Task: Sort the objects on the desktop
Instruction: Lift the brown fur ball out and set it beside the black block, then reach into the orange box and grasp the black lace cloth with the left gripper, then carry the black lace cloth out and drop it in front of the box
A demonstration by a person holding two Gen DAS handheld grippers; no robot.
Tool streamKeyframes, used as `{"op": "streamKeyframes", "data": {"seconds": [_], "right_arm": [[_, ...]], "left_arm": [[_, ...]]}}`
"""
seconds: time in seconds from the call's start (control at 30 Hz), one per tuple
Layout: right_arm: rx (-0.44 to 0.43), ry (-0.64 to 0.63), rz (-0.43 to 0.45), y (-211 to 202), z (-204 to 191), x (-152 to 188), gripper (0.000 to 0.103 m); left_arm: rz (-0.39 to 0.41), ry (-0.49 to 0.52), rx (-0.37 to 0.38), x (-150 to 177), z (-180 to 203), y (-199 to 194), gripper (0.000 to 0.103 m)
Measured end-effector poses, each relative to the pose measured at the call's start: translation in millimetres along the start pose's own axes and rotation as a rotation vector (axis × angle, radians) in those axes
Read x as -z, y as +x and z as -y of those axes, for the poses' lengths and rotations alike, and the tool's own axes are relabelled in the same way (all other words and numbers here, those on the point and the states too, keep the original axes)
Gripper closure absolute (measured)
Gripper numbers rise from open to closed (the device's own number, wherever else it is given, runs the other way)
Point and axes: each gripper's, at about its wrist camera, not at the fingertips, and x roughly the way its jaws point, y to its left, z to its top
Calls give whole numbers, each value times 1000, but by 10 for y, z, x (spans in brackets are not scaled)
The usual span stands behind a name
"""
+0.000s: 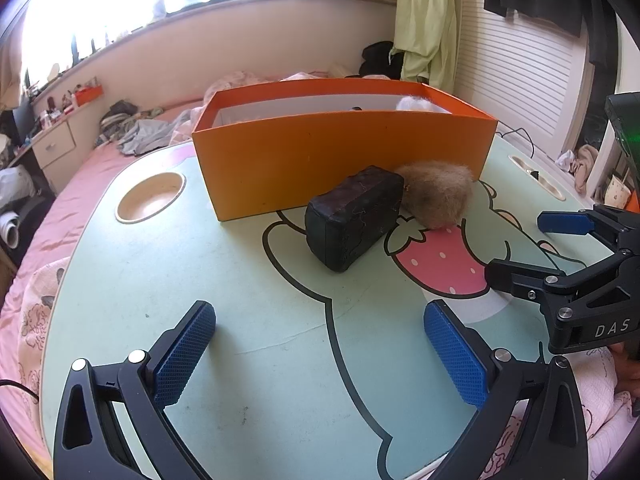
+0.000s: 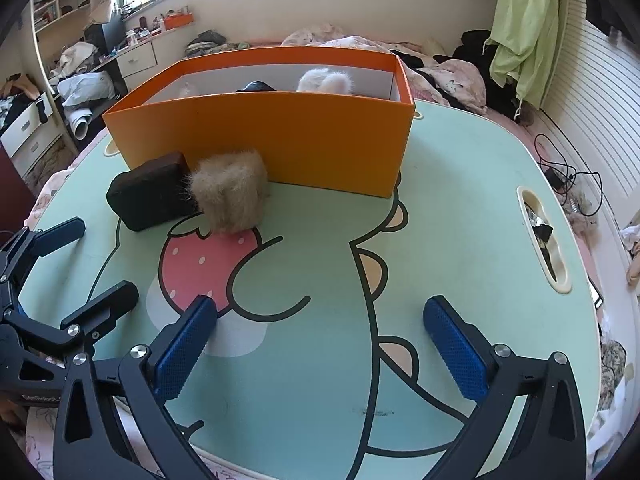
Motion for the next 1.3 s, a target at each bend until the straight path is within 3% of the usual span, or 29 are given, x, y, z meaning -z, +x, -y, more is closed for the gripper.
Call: {"op": "streamKeyframes", "data": {"seconds": [0.1, 0.2, 0.27, 0.37, 0.43, 0.53, 0.63, 0.77, 0.93, 1.0, 1.03, 1.07, 1.1, 1.2, 1.3], "right_arm": [[1, 0, 1, -5, -15, 6, 0], [0, 0, 1, -8, -17, -7, 0], [0, 0, 2, -11, -19, -9, 0], [-2, -1, 5, -10, -12, -4, 0], [-3, -2, 6, -9, -14, -3, 0], [-3, -2, 6, -8, -9, -4, 0], [-4, -2, 8, -8, -10, 0, 0], [-7, -2, 10, -4, -7, 1, 0], [-10, -3, 15, -7, -20, 3, 0], [-9, -3, 16, -8, -32, 0, 0], [-10, -2, 16, -6, -33, 0, 0], [-10, -2, 16, -5, -34, 1, 0], [-10, -2, 16, -6, -33, 0, 0], [-10, -2, 17, -5, -41, -2, 0], [-11, -2, 17, -3, -30, -2, 0]], "left_arm": [[1, 2, 13, 1, -7, -9, 0], [-2, -4, 119, -34, -71, -58, 0], [13, -14, 129, -122, -127, -143, 0], [103, 0, 130, -456, -176, -409, 0], [122, 30, 136, -762, -145, -507, 0], [30, 44, 179, -1220, -112, -365, 8], [-107, 14, 252, -1608, -61, 63, 19], [-273, -41, 251, -1773, -20, 714, 39], [-380, 4, 199, -1647, 154, 1146, 43], [-364, 4, 215, -1613, 142, 1145, 43], [-362, -5, 223, -1629, 138, 1152, 49], [-360, -25, 234, -1624, 99, 1150, 65], [-360, -48, 240, -1621, 58, 1144, 70], [-335, -89, 261, -1625, -43, 1116, 74], [-256, -116, 300, -1666, -122, 941, 76]]}}
